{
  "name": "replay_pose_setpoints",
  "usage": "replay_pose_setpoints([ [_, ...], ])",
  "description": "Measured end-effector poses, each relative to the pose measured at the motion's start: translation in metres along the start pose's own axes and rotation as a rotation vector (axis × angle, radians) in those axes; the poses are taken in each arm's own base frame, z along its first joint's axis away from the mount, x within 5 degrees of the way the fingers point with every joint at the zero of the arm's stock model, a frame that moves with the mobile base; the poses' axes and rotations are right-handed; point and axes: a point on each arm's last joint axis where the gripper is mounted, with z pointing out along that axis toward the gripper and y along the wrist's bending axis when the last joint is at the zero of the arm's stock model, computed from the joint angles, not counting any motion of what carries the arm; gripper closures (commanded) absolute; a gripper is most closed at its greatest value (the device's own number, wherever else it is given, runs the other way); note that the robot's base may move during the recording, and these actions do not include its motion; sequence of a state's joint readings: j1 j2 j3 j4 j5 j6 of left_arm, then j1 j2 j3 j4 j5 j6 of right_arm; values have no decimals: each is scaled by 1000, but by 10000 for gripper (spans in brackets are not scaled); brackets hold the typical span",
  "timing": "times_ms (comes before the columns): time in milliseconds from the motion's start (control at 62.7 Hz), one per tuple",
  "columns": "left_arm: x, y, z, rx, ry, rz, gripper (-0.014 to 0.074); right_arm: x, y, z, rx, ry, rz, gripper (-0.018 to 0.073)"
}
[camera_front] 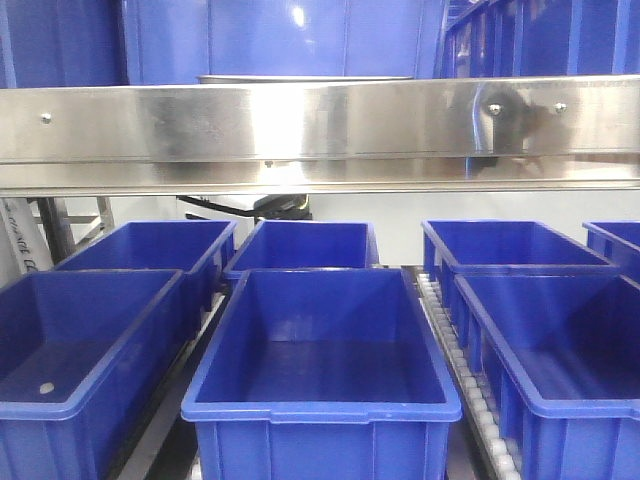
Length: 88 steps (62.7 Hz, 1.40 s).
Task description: Stack silver trays without gaps
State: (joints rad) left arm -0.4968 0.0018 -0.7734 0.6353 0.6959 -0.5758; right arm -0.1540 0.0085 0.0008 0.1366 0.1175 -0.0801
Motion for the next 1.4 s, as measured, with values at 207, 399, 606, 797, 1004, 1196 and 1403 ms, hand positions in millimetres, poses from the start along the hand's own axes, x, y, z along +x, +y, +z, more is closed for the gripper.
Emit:
replay_pose_setpoints([
  [207, 0, 0, 0, 0, 0, 0, 592, -1, 1, 0, -27, -12, -8, 638],
  [399, 0, 0, 0, 0, 0, 0, 592, 3, 2, 0, -31, 33, -2, 638],
  [606, 0, 0, 0, 0, 0, 0, 592, 3, 2, 0, -32, 38, 5, 638],
  [797, 0, 0, 0, 0, 0, 0, 592, 3, 2, 0, -32, 38, 5, 638],
  [1004, 0, 0, 0, 0, 0, 0, 592, 2, 2, 0, -31, 18, 6, 638],
  [1196, 0, 0, 0, 0, 0, 0, 592, 1, 2, 0, -31, 12, 7, 638],
  [1403, 0, 0, 0, 0, 0, 0, 592, 1, 2, 0, -31, 12, 7, 638],
])
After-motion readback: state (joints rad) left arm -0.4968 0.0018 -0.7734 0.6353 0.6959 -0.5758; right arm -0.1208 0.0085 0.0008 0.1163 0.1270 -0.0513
